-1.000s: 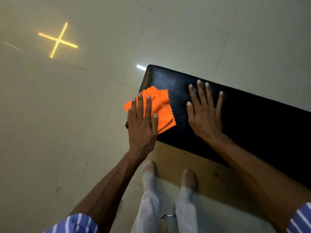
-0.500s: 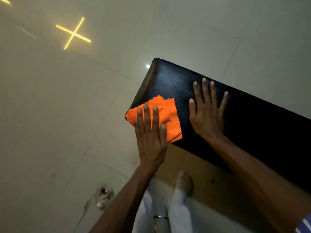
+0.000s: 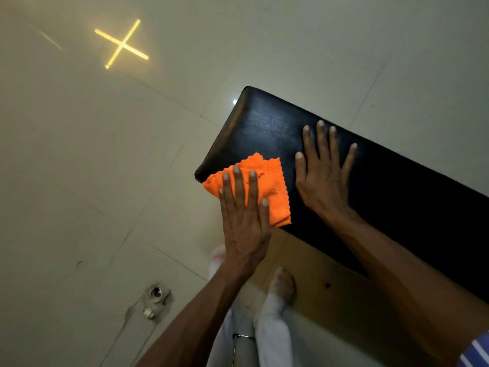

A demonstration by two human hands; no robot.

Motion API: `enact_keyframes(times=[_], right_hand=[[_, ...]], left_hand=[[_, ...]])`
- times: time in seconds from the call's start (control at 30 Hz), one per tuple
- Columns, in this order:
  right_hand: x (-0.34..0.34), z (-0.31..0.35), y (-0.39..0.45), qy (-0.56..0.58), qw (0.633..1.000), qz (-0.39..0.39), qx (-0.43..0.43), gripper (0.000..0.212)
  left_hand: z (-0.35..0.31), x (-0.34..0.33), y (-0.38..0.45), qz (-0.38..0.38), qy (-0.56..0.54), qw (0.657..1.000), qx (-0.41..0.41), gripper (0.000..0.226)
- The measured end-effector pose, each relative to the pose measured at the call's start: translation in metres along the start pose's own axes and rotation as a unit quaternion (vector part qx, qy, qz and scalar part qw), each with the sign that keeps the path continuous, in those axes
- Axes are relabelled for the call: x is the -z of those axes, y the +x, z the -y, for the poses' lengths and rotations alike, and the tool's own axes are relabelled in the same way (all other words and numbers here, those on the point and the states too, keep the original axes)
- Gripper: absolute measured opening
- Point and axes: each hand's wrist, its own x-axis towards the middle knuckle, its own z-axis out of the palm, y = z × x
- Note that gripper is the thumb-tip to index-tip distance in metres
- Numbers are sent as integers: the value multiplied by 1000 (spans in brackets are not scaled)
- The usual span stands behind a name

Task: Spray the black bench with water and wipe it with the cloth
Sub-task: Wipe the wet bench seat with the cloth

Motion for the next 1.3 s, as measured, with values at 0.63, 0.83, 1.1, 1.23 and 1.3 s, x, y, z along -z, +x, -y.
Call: enact_keyframes(times=[0.63, 0.83, 1.1, 1.23, 1.3], right_hand=[[22, -3, 1, 38, 998, 46, 18, 60], [45, 26, -19, 163, 984, -18, -75, 54], [-12, 109, -104, 113, 991, -75, 1, 61], [-37, 113, -98, 53, 995, -79, -19, 68], [-45, 117, -96, 32, 995, -84, -39, 72]], left_hand=[[-1, 20, 12, 65, -23, 991, -110, 62], [42, 56, 27, 54, -47, 993, -92, 58], [92, 70, 70, 102, -32, 989, -98, 62], [100, 78, 88, 141, -35, 974, -173, 63], [98, 79, 97, 158, -40, 964, -211, 63]])
